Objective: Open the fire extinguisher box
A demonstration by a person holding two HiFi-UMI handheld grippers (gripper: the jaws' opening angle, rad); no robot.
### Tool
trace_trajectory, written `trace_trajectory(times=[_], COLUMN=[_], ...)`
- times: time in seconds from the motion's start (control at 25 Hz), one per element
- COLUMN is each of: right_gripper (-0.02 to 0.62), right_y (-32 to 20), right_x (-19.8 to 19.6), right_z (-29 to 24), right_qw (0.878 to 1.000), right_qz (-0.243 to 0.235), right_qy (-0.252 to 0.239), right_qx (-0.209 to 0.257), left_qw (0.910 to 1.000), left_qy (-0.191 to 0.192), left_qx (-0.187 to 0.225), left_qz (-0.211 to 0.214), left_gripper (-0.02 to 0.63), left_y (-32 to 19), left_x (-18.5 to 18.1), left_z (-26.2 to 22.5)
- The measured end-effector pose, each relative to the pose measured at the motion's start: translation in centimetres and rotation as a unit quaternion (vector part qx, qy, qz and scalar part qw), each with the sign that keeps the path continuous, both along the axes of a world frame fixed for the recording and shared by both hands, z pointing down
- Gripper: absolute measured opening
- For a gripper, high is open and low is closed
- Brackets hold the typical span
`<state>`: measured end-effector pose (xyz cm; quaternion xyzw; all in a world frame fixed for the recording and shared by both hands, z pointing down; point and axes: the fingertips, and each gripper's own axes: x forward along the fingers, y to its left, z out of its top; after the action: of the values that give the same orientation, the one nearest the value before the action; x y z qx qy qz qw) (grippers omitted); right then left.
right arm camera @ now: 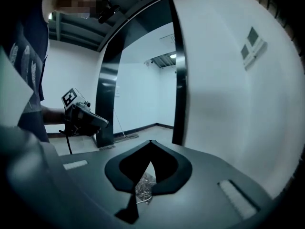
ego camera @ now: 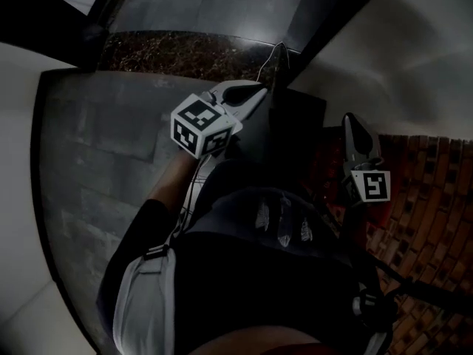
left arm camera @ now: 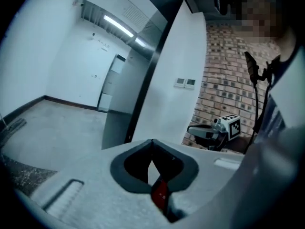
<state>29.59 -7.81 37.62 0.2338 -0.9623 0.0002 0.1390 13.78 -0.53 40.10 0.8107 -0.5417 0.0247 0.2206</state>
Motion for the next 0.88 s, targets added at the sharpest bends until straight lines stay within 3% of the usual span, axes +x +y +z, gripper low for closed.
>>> trace_trajectory(times=[0.24,0.4,0.6,0.76,0.88], right_gripper=[0.0,0.0,0.0,0.0,0.0], right_y=[2.8,5.6,7.0,7.4,4.9], right_x=[-12.1,-19.0,-24.0,-28.4,-30.9], right_z=[-0.6,-1.0,-0.7,-0.2,0.2], right_qw=[0.996,0.981,0.951,0.91,0.892], right_qz=[-0.088,-0.188,-0.289,-0.379,-0.413], right_qy=[-0.021,-0.027,-0.051,-0.078,-0.089], right_qx=[-0.007,-0.042,-0.099,-0.148,-0.163], left_qw=[0.9968,0.9871,0.9735,0.9552,0.9474], left_qy=[-0.007,-0.005,-0.015,-0.029,-0.032], left_qx=[0.004,0.018,0.037,0.041,0.027], left_qz=[-0.08,-0.159,-0.225,-0.292,-0.317], left_gripper=[-0.002,-0.002,-0.002,-0.002,-0.002], left_y=[4.2,7.3,9.2,10.0,7.5], left_x=[-11.0,-16.1,-19.0,-21.9,-23.7], left_z=[-0.5,-1.7,-3.0,-3.8,-3.1])
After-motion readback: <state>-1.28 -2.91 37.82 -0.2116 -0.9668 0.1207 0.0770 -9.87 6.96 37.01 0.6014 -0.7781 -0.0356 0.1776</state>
